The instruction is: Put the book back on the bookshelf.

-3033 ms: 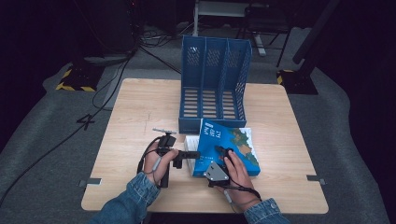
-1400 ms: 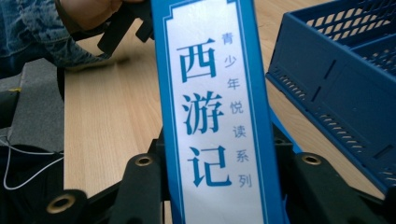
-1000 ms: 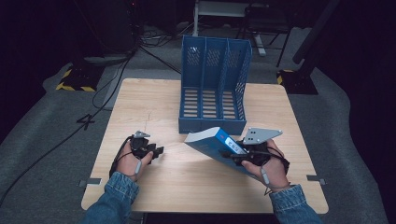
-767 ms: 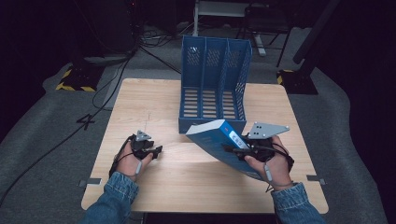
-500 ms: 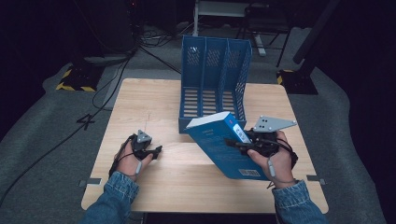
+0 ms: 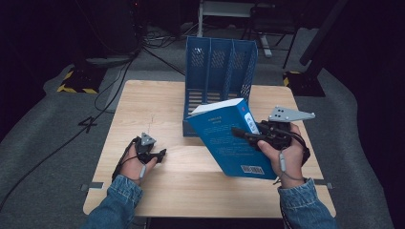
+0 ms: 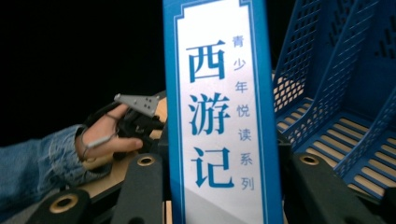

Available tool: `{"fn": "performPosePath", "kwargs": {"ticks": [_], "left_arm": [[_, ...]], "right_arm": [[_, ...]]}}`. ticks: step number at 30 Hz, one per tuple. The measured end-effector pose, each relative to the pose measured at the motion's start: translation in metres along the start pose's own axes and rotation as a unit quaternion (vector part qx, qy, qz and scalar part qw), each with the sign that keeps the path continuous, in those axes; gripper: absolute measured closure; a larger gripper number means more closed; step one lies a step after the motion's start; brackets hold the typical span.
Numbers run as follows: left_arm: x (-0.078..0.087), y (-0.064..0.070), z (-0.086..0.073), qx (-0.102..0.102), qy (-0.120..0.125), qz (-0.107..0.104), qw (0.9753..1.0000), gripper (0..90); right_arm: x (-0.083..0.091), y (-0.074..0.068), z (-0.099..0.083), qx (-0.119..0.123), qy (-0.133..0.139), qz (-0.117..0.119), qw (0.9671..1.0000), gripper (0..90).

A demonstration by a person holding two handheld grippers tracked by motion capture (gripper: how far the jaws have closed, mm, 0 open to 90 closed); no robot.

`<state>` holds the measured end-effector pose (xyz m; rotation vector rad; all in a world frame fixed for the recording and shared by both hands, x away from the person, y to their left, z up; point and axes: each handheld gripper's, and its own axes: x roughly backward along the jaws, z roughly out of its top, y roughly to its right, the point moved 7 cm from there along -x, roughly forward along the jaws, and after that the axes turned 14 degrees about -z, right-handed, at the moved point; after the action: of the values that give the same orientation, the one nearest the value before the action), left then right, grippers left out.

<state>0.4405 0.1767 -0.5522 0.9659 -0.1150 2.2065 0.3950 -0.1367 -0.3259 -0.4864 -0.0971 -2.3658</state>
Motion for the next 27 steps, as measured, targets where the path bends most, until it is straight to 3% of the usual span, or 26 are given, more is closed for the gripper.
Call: {"fn": "performPosePath", "kwargs": {"ticks": [17,27], "left_arm": [[-0.001,0.0,0.001,0.0,0.001,0.001,1.0,37.0],[-0.004,0.0,0.003,0.002,0.0,0.001,1.0,35.7]], "right_arm": [[0.0,0.023,0.037,-0.017,0.028,-0.022,0.9992,62.1],[-0.012,0.054,0.064,-0.02,0.035,-0.055,0.9977,62.1]]}}
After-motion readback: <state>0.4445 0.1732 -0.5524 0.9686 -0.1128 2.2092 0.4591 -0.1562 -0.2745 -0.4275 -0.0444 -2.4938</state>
